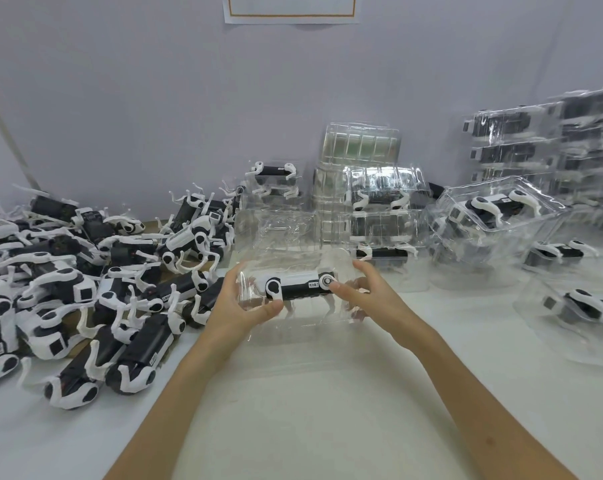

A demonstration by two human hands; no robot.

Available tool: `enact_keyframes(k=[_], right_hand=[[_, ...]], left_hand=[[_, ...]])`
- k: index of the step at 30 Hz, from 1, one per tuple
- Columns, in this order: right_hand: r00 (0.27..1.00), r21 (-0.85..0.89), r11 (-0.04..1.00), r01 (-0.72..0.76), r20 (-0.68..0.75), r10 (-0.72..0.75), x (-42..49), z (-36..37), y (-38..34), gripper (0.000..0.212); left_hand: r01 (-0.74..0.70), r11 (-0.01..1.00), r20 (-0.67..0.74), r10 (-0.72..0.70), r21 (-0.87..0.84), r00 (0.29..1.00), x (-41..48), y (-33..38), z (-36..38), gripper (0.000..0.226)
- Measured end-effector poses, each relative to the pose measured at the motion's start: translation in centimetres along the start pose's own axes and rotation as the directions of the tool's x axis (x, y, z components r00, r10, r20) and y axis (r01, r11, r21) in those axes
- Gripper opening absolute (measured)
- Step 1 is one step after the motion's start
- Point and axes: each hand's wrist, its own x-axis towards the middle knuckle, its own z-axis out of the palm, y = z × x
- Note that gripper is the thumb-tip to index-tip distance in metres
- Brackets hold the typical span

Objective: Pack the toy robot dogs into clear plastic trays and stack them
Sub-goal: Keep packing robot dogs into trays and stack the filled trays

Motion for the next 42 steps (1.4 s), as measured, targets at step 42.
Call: enact_keyframes(k=[42], right_hand=[[0.961, -0.326, 0.904, -0.276, -0.088, 0.262, -1.0, -1.7, -1.6, 0.065]], left_hand=[[0.139, 0.983, -0.075, -0.13, 0.121, 0.989, -0.2, 0.4, 0.2, 0.045]])
